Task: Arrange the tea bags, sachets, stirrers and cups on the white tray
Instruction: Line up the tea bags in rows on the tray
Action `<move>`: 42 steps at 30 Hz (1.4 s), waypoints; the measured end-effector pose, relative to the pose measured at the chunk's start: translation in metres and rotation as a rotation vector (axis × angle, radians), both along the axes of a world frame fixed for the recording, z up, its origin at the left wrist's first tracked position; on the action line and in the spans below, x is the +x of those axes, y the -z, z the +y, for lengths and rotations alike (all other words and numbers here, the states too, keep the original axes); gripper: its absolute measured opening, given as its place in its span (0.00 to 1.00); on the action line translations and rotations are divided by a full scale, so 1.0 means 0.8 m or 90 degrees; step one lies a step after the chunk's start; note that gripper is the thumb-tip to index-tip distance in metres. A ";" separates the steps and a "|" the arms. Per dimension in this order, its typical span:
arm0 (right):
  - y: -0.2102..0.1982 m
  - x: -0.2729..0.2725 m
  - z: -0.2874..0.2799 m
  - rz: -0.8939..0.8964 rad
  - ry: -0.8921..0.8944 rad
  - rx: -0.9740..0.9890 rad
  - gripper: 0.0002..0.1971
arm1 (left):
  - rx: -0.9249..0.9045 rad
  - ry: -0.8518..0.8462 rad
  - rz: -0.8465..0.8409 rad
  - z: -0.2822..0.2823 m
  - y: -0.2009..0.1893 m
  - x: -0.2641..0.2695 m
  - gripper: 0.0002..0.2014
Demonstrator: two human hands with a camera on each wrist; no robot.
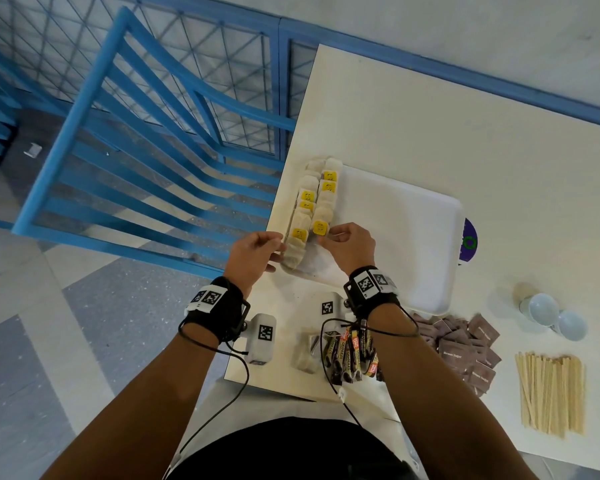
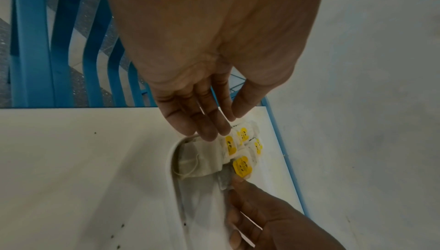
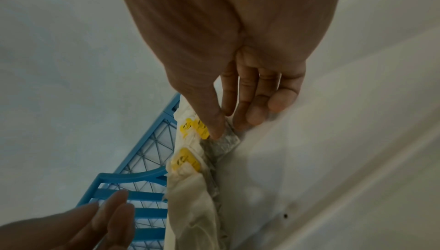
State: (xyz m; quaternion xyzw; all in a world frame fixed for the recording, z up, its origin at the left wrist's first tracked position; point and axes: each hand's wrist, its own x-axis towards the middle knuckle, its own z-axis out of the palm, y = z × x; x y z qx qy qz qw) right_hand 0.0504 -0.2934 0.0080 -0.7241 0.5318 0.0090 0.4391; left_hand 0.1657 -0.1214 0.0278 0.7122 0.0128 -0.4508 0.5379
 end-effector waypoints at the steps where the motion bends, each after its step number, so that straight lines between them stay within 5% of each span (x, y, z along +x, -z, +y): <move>1: -0.001 -0.002 0.000 -0.001 0.000 0.000 0.19 | -0.001 0.004 -0.002 0.001 -0.001 -0.001 0.06; 8: -0.022 -0.041 0.011 -0.022 -0.033 0.005 0.06 | 0.000 0.063 -0.051 0.015 0.001 -0.021 0.05; 13: -0.034 -0.096 0.036 -0.028 -0.167 0.032 0.03 | 0.029 0.201 -0.098 0.029 0.011 -0.057 0.03; 21: -0.014 -0.153 0.084 0.061 -0.430 -0.067 0.12 | 0.101 0.537 -0.195 0.057 0.029 -0.113 0.25; 24: -0.013 -0.158 0.103 0.129 -0.560 -0.147 0.23 | 0.181 0.702 -0.364 0.061 0.025 -0.127 0.33; 27: -0.011 -0.160 0.112 0.121 -0.618 -0.195 0.19 | 0.275 0.822 -0.564 0.062 0.024 -0.145 0.35; 34: -0.006 -0.166 0.085 0.068 -0.499 -0.115 0.10 | 0.289 0.753 -0.569 0.068 0.039 -0.153 0.09; 38: -0.012 -0.171 0.056 -0.065 -0.248 0.017 0.08 | 0.218 0.521 -0.415 0.064 0.033 -0.149 0.05; 42: -0.015 -0.170 0.037 -0.131 -0.127 0.086 0.11 | 0.159 0.333 -0.320 0.061 0.025 -0.138 0.08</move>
